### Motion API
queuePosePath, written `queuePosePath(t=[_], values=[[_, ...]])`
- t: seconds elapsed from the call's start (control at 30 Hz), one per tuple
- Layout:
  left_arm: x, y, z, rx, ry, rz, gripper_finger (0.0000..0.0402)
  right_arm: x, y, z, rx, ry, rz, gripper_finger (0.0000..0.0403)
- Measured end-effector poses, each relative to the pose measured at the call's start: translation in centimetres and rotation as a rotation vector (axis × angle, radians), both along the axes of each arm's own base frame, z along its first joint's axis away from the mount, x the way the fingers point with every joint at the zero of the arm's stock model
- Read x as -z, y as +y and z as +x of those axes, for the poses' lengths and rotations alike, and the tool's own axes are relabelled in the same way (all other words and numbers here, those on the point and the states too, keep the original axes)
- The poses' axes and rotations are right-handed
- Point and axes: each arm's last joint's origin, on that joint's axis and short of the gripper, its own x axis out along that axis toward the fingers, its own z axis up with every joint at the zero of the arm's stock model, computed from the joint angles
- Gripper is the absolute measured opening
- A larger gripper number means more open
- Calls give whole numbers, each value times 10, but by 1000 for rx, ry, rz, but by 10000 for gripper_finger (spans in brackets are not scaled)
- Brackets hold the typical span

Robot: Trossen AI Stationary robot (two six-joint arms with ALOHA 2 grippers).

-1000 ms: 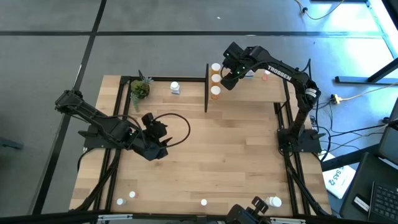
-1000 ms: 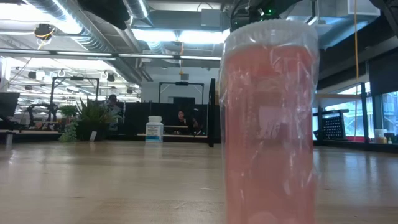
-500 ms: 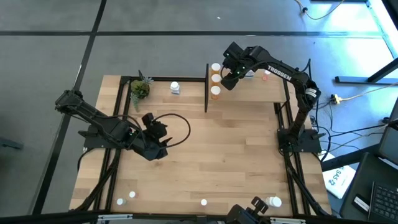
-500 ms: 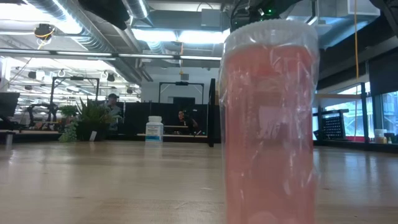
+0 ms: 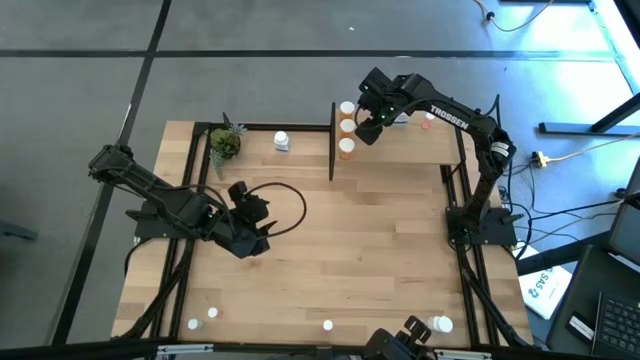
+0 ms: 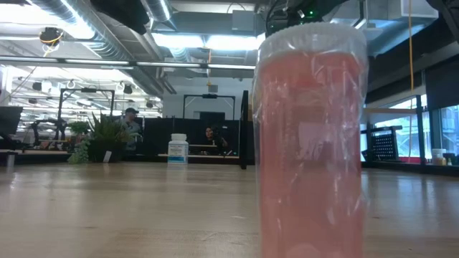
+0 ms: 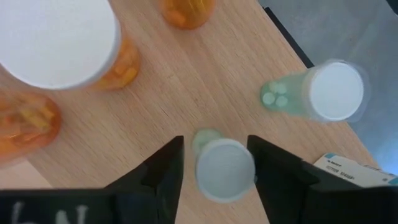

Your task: Pick and place medicine bottles onto shelf by color

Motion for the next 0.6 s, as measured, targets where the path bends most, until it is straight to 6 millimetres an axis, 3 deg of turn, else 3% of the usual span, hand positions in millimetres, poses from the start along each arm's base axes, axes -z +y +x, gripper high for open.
queuePosePath(t=[0.27,0.6], values=[[0,0,0,0,0,0,250,-2,0,0,1,-5,-3,185],[0,0,0,0,0,0,250,-30,2,-2,2,-37,-26,185]])
